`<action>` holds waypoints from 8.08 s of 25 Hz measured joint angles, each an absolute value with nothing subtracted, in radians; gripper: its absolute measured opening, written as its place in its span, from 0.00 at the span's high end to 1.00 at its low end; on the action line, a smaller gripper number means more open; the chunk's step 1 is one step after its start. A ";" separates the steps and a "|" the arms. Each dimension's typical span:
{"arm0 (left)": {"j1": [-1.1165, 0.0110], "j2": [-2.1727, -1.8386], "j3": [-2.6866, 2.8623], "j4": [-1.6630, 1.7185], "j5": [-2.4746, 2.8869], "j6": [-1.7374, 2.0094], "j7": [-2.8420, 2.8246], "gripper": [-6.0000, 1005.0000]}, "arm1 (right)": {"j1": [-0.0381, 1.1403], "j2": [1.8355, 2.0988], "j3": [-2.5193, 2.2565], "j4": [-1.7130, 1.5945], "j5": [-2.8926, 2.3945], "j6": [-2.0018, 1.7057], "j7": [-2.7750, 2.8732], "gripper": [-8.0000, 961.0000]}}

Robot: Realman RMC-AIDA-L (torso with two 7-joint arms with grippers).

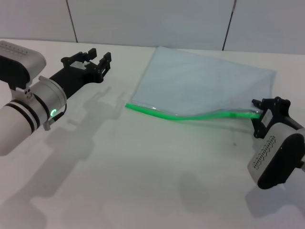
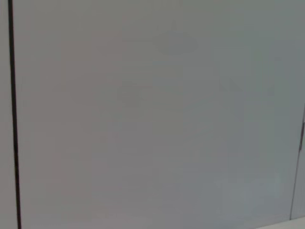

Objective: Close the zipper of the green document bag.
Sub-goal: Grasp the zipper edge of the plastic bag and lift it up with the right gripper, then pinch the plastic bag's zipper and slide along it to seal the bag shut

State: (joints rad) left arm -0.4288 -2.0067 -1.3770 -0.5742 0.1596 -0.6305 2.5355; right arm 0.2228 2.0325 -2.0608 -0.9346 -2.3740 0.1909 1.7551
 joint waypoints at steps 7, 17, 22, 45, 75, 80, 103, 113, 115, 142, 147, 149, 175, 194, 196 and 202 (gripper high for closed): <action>-0.451 -2.001 -1.372 -0.589 0.315 -0.630 2.420 0.58 | 0.175 2.029 -2.062 -1.053 -2.373 0.177 1.757 0.91; -0.444 -1.997 -1.374 -0.771 0.703 -0.631 2.248 0.58 | 0.090 2.023 -1.983 -1.301 -2.371 -0.035 1.797 0.94; -0.440 -1.998 -1.374 -0.875 0.896 -0.641 2.166 0.58 | 0.086 2.024 -1.965 -1.347 -2.362 -0.124 1.816 0.94; -0.484 -2.016 -1.373 -0.988 1.322 -0.698 2.082 0.41 | 0.086 2.024 -1.908 -1.459 -2.259 -0.304 1.825 0.94; -0.512 -2.030 -1.368 -0.939 1.244 -0.714 2.297 0.43 | 0.091 2.027 -1.898 -1.460 -2.257 -0.308 1.825 0.93; -0.522 -2.031 -1.366 -0.925 1.240 -0.720 2.303 0.45 | 0.095 2.026 -1.897 -1.453 -2.256 -0.308 1.825 0.93; -0.554 -2.031 -1.364 -0.891 1.238 -0.683 2.309 0.60 | 0.105 2.026 -1.904 -1.445 -2.257 -0.308 1.825 0.92; -0.571 -2.033 -1.361 -0.888 1.238 -0.678 2.313 0.75 | 0.101 2.026 -1.908 -1.460 -2.257 -0.308 1.825 0.92; -0.571 -2.034 -1.361 -0.888 1.238 -0.677 2.313 0.79 | 0.101 2.026 -1.908 -1.460 -2.257 -0.308 1.825 0.92; -0.557 -2.039 -1.323 -0.894 1.200 -0.588 2.311 0.92 | 0.101 2.026 -1.908 -1.456 -2.259 -0.308 1.820 0.91; -0.551 -2.039 -1.322 -0.889 1.200 -0.579 2.312 0.92 | 0.101 2.025 -1.907 -1.453 -2.258 -0.308 1.819 0.90; -0.551 -2.039 -1.322 -0.889 1.200 -0.579 2.312 0.92 | 0.101 2.025 -1.907 -1.452 -2.258 -0.308 1.819 0.90; -0.550 -2.040 -1.295 -0.893 1.200 -0.562 2.305 0.91 | 0.101 2.025 -1.897 -1.448 -2.258 -0.302 1.819 0.89; -0.545 -2.040 -1.271 -0.922 1.199 -0.518 2.301 0.91 | 0.100 2.025 -1.896 -1.450 -2.258 -0.299 1.817 0.88; -0.539 -2.040 -1.271 -0.922 1.199 -0.512 2.300 0.91 | 0.100 2.025 -1.896 -1.452 -2.258 -0.299 1.816 0.88; -0.525 -2.040 -1.271 -0.914 1.198 -0.498 2.300 0.90 | 0.098 2.025 -1.894 -1.454 -2.258 -0.299 1.816 0.88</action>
State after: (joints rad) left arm -0.5246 -2.0402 -1.2713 -0.9136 1.1983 -0.4984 2.2998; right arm 0.0985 2.0248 -1.8944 -1.4543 -2.2581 -0.2985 1.8162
